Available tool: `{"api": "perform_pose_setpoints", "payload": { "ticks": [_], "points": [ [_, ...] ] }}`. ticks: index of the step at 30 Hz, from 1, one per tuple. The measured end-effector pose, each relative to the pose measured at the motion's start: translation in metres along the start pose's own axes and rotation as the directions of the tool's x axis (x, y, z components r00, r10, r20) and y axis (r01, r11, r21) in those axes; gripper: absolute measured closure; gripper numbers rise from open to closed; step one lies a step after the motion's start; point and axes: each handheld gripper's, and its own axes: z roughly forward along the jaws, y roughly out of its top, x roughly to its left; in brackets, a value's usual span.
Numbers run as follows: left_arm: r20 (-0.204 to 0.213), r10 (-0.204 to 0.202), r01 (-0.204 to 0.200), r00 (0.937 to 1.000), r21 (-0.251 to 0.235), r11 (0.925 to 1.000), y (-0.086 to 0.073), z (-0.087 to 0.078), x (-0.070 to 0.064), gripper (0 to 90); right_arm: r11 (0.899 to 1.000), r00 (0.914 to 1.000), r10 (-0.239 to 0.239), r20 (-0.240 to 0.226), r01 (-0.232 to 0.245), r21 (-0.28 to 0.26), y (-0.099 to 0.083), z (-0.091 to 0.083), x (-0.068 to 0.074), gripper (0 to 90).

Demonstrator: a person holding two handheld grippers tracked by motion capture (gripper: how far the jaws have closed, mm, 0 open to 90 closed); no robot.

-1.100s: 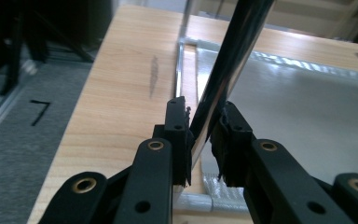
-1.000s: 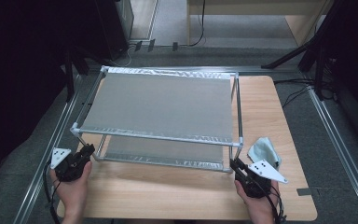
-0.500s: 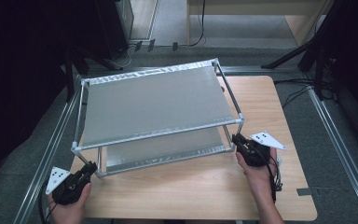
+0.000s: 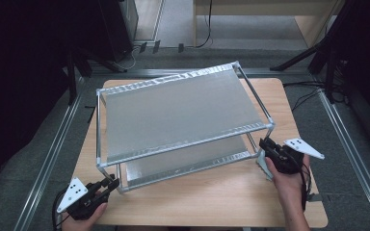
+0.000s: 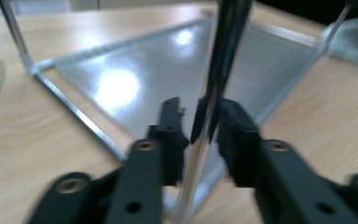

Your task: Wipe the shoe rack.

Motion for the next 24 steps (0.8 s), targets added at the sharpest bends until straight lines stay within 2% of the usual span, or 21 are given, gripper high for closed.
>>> {"api": "perform_pose_setpoints", "payload": {
  "ticks": [2,3,4,6,8,11,13,14,17,18,20,21,24],
  "points": [
    [-0.007,0.015,-0.015,0.9999,0.002,0.9999,0.002,0.0,-0.001,68.7,0.999,0.9992,-0.02,0.034,0.021,-0.034,0.006,-0.014,0.0,49.8],
    [-0.011,0.027,-0.027,0.9996,0.005,0.9996,0.001,0.001,-0.003,74.6,0.998,0.9987,-0.027,0.043,0.029,-0.054,0.009,-0.021,-0.002,46.7],
    [-0.015,0.043,-0.043,0.999,0.01,0.999,0.001,0.002,-0.004,76.4,0.997,0.9983,-0.029,0.051,0.032,-0.074,0.011,-0.029,-0.004,44.8],
    [0.006,0.05,-0.05,0.9987,0.006,0.9987,0.002,0.002,-0.004,78.5,0.994,0.9974,-0.027,0.066,0.034,-0.105,0.013,-0.042,-0.012,43.3],
    [0.01,0.053,-0.053,0.9985,0.005,0.9986,0.002,0.003,-0.006,78.5,0.995,0.9962,0.003,0.087,0.006,-0.104,0.012,-0.05,-0.025,40.0],
    [0.033,0.055,-0.056,0.9979,0.011,0.9984,0.003,0.006,-0.008,78.2,0.994,0.9871,0.07,0.144,-0.057,-0.092,0.004,-0.055,-0.044,40.7],
    [0.048,0.057,-0.057,0.9972,0.014,0.9983,0.003,0.007,-0.008,78.2,0.994,0.9846,0.095,0.147,-0.085,-0.071,-0.002,-0.054,-0.051,42.6],
    [0.051,0.054,-0.054,0.9973,0.014,0.9984,0.003,0.008,-0.009,77.9,0.995,0.9873,0.089,0.132,-0.08,-0.066,-0.003,-0.052,-0.05,43.9],
    [0.043,0.027,-0.027,0.9987,0.01,0.9996,0.002,0.01,-0.008,72.8,0.999,0.9977,0.032,0.06,-0.029,-0.046,-0.002,-0.042,-0.038,44.3],
    [0.036,0.021,-0.021,0.9991,0.011,0.9997,0.002,0.01,-0.008,70.9,0.999,0.9989,0.003,0.048,-0.001,-0.041,-0.002,-0.036,-0.032,41.4],
    [0.038,0.025,-0.025,0.999,0.008,0.9997,0.001,0.011,-0.009,71.9,0.999,0.9981,-0.03,0.054,0.032,-0.027,-0.002,-0.024,-0.022,40.6],
    [0.034,0.035,-0.035,0.9988,0.012,0.9993,0.001,0.011,-0.011,73.8,0.999,0.9983,-0.03,0.05,0.031,-0.018,-0.002,-0.017,-0.019,42.0],
    [0.024,0.05,-0.05,0.9985,0.019,0.9985,0.001,0.011,-0.013,77.8,0.999,0.9979,-0.036,0.054,0.035,0.009,-0.003,0.004,-0.01,52.7]
  ]
}}
